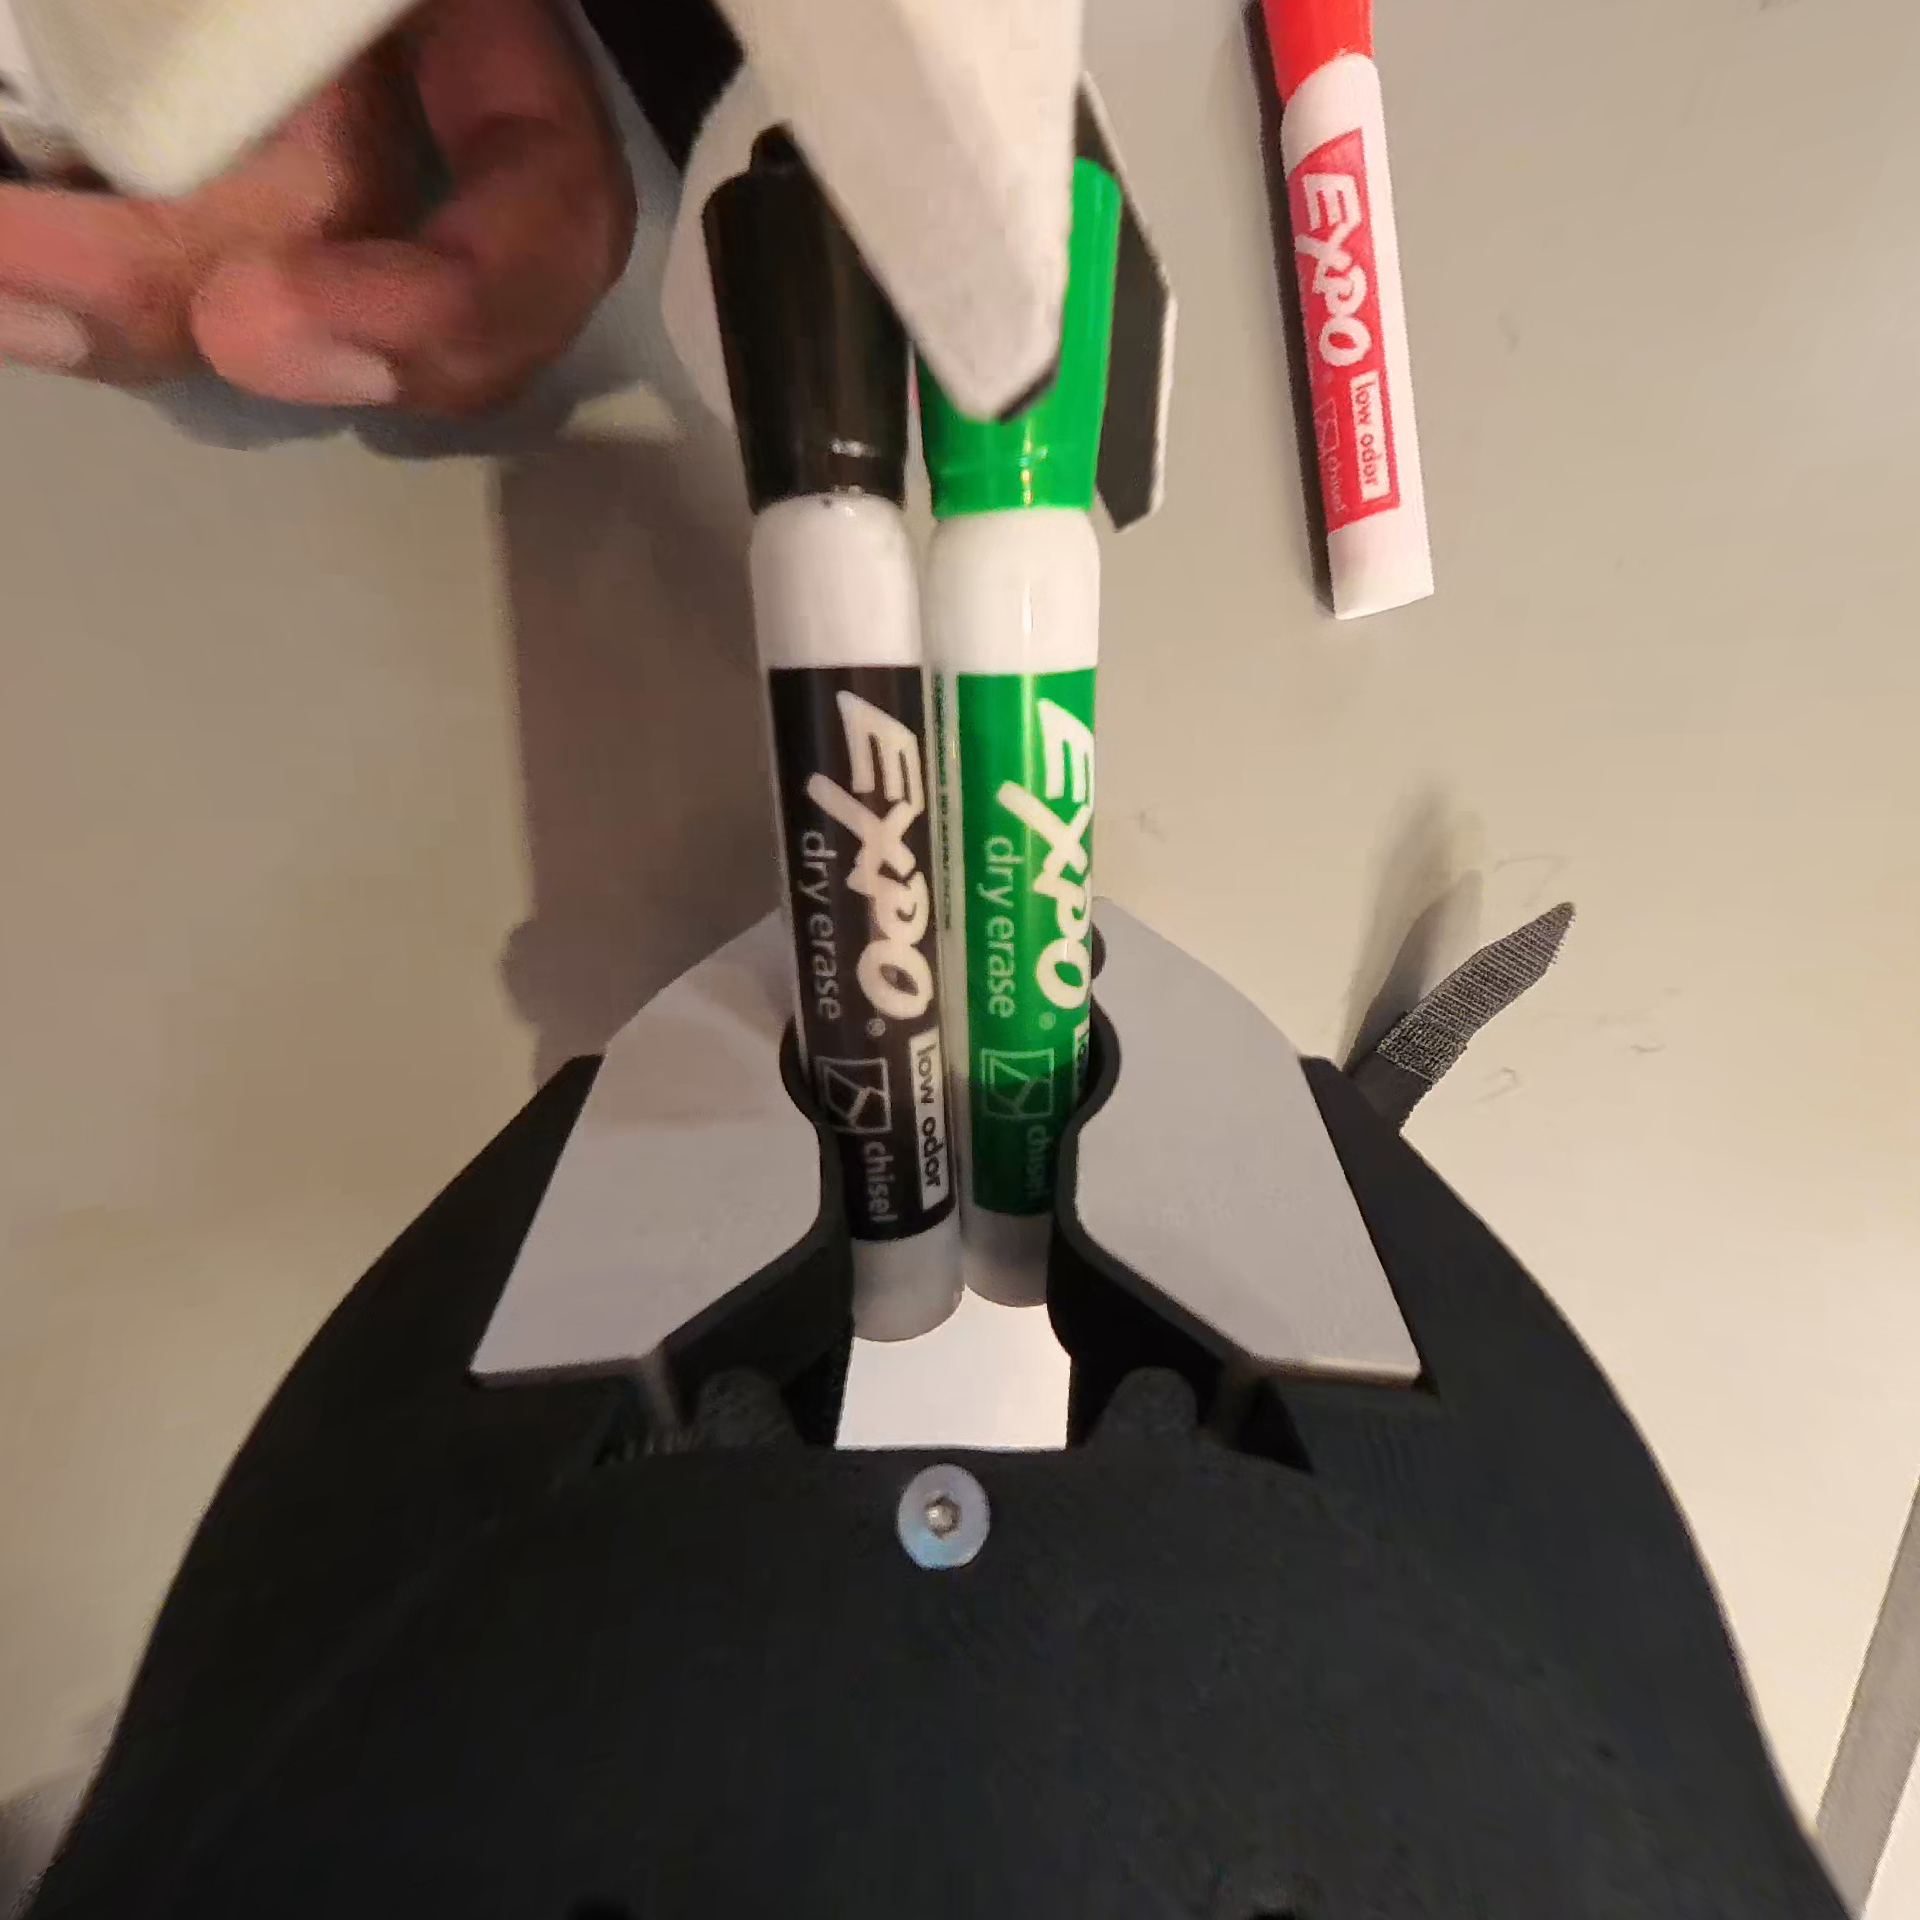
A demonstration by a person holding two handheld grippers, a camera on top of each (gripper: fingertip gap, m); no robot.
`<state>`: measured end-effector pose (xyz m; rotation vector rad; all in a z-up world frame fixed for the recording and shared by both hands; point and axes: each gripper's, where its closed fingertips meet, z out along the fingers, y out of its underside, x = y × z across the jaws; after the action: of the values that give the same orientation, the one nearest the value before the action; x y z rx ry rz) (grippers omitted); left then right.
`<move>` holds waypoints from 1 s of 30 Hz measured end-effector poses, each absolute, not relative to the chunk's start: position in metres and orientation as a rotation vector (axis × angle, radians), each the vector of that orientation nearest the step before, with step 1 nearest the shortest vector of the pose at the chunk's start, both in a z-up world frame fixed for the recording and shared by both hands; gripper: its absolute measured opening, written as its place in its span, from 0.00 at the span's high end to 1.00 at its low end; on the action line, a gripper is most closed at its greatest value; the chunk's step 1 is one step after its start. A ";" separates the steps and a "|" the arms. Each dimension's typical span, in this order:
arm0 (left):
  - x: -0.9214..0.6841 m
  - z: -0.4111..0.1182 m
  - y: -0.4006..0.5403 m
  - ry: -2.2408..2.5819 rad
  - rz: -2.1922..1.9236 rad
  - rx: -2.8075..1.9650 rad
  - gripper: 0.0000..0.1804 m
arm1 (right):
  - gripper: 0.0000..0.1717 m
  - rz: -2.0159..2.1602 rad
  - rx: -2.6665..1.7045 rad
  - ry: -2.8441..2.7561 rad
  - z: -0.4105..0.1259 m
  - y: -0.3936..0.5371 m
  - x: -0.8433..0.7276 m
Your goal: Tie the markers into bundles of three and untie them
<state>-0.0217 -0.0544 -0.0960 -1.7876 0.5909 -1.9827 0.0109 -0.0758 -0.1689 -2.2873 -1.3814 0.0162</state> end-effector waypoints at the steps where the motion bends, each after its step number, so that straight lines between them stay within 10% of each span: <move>1: -0.021 -0.095 -0.055 0.578 -1.993 -1.783 0.70 | 0.75 0.020 -2.291 -1.359 -0.167 -0.075 0.009; 14: -0.013 -0.095 -0.048 0.412 -2.032 -1.754 0.89 | 0.75 -0.045 -2.313 -1.345 -0.169 -0.075 0.000; 30: -0.025 -0.096 -0.046 -0.012 -2.155 -1.697 0.82 | 0.75 0.004 -2.407 -1.080 -0.165 -0.068 -0.006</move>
<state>-0.0247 -0.0463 -0.0961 -1.6973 -0.0121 -2.1547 -0.0063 -0.0677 -0.1649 -2.4073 -1.0800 0.0044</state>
